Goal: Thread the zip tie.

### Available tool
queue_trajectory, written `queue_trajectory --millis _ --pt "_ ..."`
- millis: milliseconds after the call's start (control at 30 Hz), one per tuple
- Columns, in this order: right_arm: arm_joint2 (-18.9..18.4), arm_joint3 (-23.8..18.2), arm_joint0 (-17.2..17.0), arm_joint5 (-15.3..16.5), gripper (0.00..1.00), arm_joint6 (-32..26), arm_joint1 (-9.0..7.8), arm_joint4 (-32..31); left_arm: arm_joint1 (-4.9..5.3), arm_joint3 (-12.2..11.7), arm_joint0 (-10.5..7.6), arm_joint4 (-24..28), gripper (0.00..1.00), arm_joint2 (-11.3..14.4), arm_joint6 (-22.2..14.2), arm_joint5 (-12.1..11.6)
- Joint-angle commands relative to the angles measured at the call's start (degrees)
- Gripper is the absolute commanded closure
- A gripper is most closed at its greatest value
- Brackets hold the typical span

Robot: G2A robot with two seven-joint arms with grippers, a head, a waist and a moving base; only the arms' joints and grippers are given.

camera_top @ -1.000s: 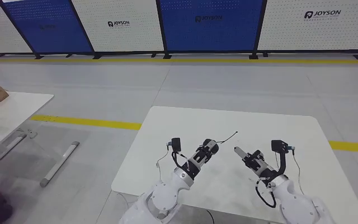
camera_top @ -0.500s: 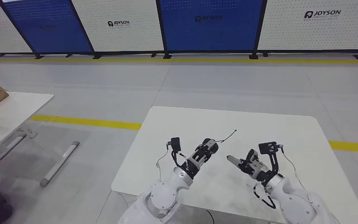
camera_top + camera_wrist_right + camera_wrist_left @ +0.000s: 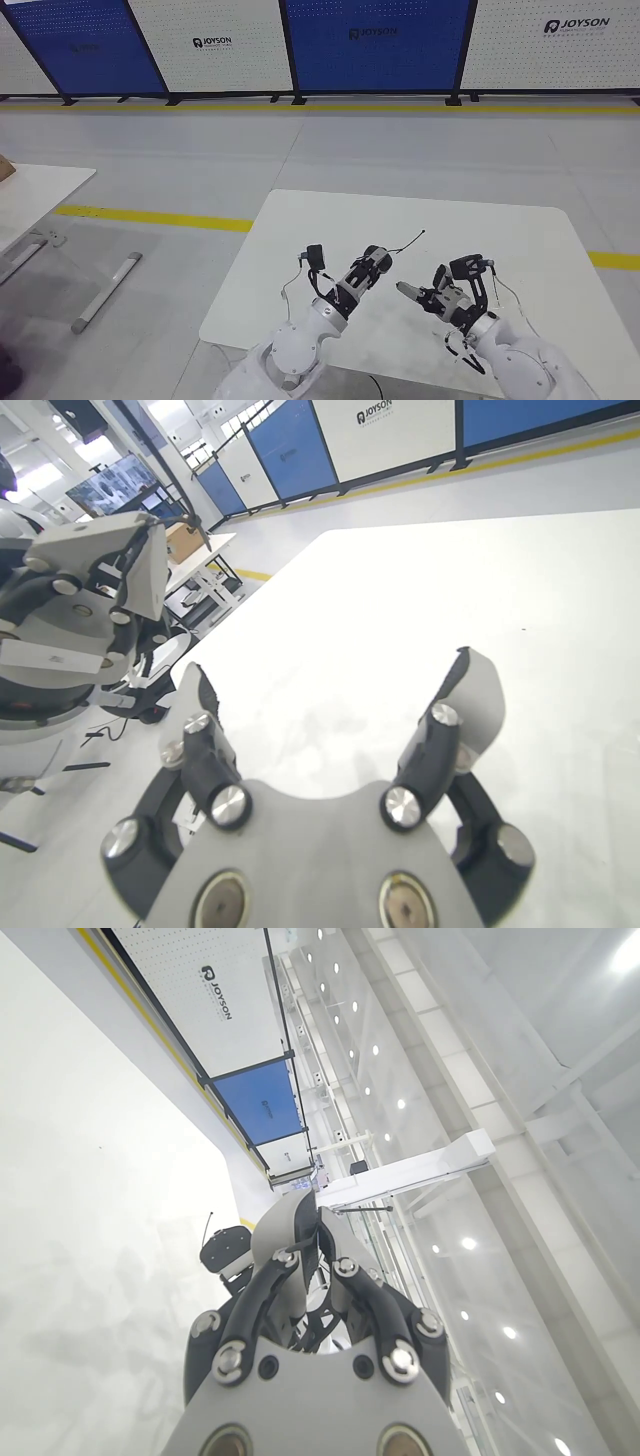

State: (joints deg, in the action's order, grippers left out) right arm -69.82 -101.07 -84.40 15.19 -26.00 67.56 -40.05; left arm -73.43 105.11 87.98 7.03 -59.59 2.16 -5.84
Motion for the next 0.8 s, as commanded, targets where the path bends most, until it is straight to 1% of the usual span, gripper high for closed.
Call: queue_trajectory --millis 0,100,233,267,333,367,400,433,500,533,767 --pt "0.0 0.0 0.0 0.0 0.00 0.0 0.00 0.0 0.00 0.0 0.00 0.0 1.00 0.0 0.0 0.0" --pt "-0.3 0.2 -0.3 -0.2 0.00 0.9 0.03 1.5 -0.03 -0.1 -0.13 -0.3 1.00 0.2 -0.1 0.1" --pt "-1.0 -0.7 -0.6 -0.4 0.00 2.2 0.03 3.3 -0.16 -0.3 -0.47 -1.4 1.00 1.1 -0.2 0.0" --pt "-1.0 -0.9 -0.6 -0.4 0.18 2.1 0.02 3.4 -0.20 -0.3 -0.57 -1.6 1.00 1.2 -0.1 0.0" --pt "-1.0 -1.2 -0.5 -0.6 0.40 2.3 0.02 3.5 -0.29 -0.3 -0.81 -1.9 1.00 1.6 0.1 0.1" --pt "-1.0 -1.3 -0.4 -0.6 0.58 2.1 0.01 3.5 -0.33 -0.3 -0.91 -2.1 1.00 1.7 0.2 0.1" --pt "-1.1 -1.3 -0.3 -0.8 0.60 2.1 -0.01 3.2 -0.36 -0.3 -0.96 -2.2 1.00 1.8 0.3 0.2" --pt "-1.0 -1.4 -0.2 -0.9 0.60 2.2 -0.01 2.9 -0.38 -0.3 -0.98 -2.3 1.00 1.9 0.3 0.2" --pt "-0.9 -1.6 -0.2 -1.7 0.57 2.7 -0.03 1.2 -0.42 -0.3 -1.01 -2.6 1.00 2.0 0.4 0.2" --pt "-0.7 -1.6 -0.2 -1.8 0.58 2.9 0.00 1.2 -0.43 -0.3 -0.98 -2.6 1.00 2.0 0.4 0.1" --pt "0.0 -1.7 -0.1 -0.7 0.58 2.1 0.03 2.7 -0.49 -0.8 -0.85 -3.0 1.00 2.1 0.3 0.2"
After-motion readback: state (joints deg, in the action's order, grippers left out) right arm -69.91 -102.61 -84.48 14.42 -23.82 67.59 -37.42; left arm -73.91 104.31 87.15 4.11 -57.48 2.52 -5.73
